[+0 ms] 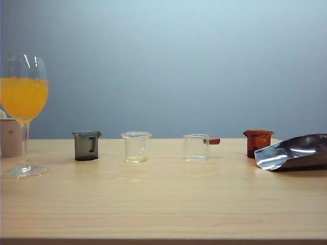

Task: Pick up the third measuring cup from the left, pour the pineapple juice inside into the goblet, and finally put the measuring cup back in its original place.

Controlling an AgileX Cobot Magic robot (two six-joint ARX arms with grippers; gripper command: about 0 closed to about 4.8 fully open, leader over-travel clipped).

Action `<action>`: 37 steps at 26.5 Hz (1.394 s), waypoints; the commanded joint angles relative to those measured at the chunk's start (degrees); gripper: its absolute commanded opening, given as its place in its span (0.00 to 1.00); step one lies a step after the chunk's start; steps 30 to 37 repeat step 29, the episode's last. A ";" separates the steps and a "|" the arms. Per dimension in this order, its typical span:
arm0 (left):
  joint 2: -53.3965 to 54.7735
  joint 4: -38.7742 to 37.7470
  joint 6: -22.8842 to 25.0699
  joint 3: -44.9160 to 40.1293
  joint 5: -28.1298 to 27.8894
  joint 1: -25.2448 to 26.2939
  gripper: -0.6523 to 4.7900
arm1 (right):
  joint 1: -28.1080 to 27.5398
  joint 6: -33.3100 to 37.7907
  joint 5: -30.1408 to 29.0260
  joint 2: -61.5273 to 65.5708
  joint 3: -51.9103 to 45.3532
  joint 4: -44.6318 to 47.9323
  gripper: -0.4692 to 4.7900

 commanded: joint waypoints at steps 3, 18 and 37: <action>0.02 1.88 3.63 0.09 5.88 2.95 0.12 | 0.00 0.02 0.22 0.04 -0.22 0.42 0.10; 0.02 1.27 3.67 0.09 5.99 3.74 0.12 | 0.35 0.04 -0.20 0.04 -0.22 -12.09 0.10; 0.02 1.27 3.67 0.09 5.99 3.72 0.12 | 1.18 0.04 0.28 0.04 -0.22 -13.11 0.10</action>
